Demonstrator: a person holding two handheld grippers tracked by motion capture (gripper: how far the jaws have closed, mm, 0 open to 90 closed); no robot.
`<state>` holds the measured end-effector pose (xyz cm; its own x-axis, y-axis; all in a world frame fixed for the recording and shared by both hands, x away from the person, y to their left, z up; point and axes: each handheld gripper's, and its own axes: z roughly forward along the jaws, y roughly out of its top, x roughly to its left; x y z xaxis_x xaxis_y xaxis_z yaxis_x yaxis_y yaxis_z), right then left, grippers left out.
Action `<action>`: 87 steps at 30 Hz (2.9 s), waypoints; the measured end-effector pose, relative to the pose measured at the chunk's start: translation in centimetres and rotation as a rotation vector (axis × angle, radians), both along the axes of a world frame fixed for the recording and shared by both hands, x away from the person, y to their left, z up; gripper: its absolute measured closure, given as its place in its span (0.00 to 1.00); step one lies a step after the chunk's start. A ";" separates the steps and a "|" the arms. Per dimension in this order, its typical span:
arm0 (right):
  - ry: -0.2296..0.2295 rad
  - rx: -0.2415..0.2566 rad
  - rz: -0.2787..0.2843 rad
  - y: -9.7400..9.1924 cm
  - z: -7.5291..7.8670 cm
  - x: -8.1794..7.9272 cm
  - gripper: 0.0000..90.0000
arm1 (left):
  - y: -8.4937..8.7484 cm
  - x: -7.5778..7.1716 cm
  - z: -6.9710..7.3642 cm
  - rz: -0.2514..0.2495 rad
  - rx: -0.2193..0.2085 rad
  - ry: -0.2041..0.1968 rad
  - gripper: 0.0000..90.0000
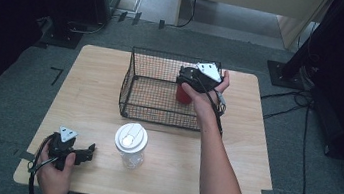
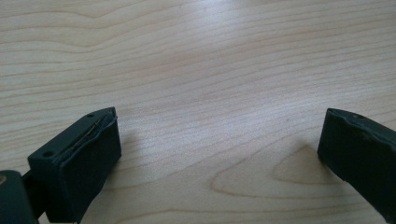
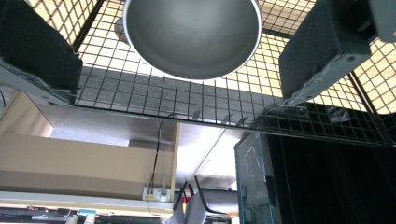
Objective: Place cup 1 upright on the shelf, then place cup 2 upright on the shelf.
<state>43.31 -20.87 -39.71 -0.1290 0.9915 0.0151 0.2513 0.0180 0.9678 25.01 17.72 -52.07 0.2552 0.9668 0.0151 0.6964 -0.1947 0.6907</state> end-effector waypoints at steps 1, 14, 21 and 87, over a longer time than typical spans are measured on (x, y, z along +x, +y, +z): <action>0.001 0.005 0.000 -0.1 0.1 -0.2 0.00 | 0.0 0.0 0.0 0.000 0.000 0.001 0.00; 0.055 -0.008 0.075 -1.0 0.1 -4.0 0.00 | 0.0 0.0 0.0 0.002 -0.001 -0.001 0.00; 0.046 0.001 0.100 -1.2 -0.1 -7.0 0.00 | 0.0 0.0 0.0 0.001 -0.001 -0.001 0.00; 0.116 -0.015 0.492 5.8 -8.7 -23.6 0.00 | -0.2 0.1 0.0 -0.003 -0.002 -0.002 0.00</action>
